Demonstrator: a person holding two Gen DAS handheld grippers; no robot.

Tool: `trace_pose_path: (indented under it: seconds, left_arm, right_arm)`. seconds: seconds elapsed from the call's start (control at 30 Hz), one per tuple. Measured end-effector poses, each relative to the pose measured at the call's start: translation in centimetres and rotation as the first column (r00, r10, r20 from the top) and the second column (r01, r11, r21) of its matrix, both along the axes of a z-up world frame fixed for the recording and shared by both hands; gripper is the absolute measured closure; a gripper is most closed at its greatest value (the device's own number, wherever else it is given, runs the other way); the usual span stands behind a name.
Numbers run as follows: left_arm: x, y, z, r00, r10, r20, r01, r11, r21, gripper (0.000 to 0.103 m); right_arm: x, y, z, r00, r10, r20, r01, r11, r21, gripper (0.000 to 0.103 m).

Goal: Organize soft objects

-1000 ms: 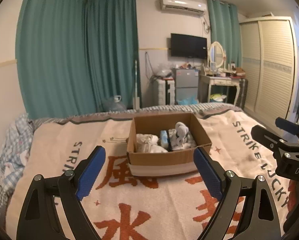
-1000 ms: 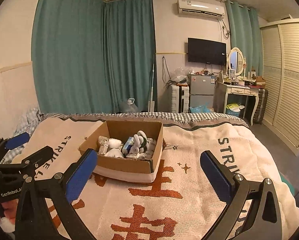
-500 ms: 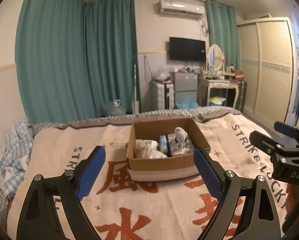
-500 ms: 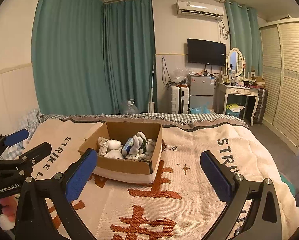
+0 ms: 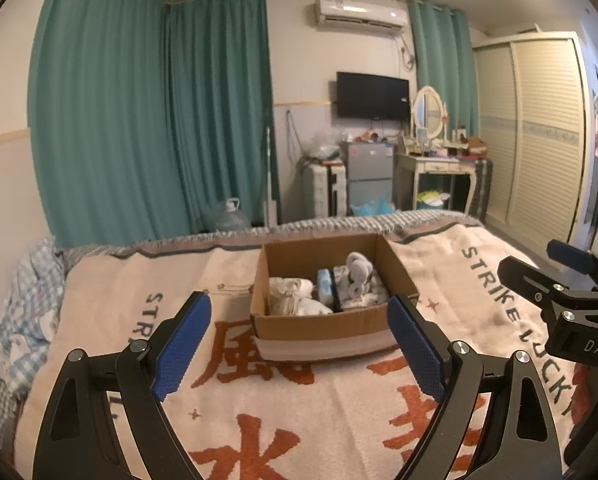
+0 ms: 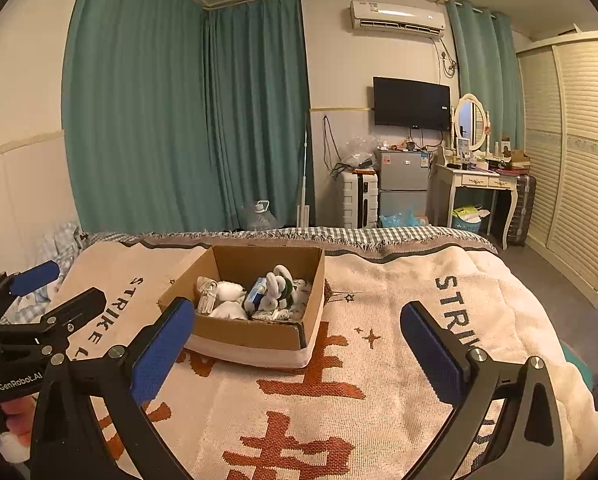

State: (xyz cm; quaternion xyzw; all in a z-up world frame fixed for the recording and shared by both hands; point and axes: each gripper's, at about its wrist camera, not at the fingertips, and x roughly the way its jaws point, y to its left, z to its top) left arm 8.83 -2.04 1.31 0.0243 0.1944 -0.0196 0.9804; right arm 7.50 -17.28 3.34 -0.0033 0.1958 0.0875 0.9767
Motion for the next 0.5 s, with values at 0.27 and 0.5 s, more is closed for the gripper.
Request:
trace_pose_path:
  seconds: [0.27, 0.5]
  left_arm:
    - [-0.07, 0.22, -0.03, 1.000, -0.010, -0.011, 0.010, 1.000, -0.011, 0.012]
    - [-0.17, 0.28, 0.10, 1.000, -0.009, -0.009, 0.009, 1.000, -0.015, 0.012]
  right_arm:
    - [0.08, 0.14, 0.20, 1.000, 0.000, 0.000, 0.000, 1.000, 0.001, 0.000]
    - [0.25, 0.44, 0.24, 1.000, 0.001, 0.000, -0.001, 1.000, 0.005, 0.000]
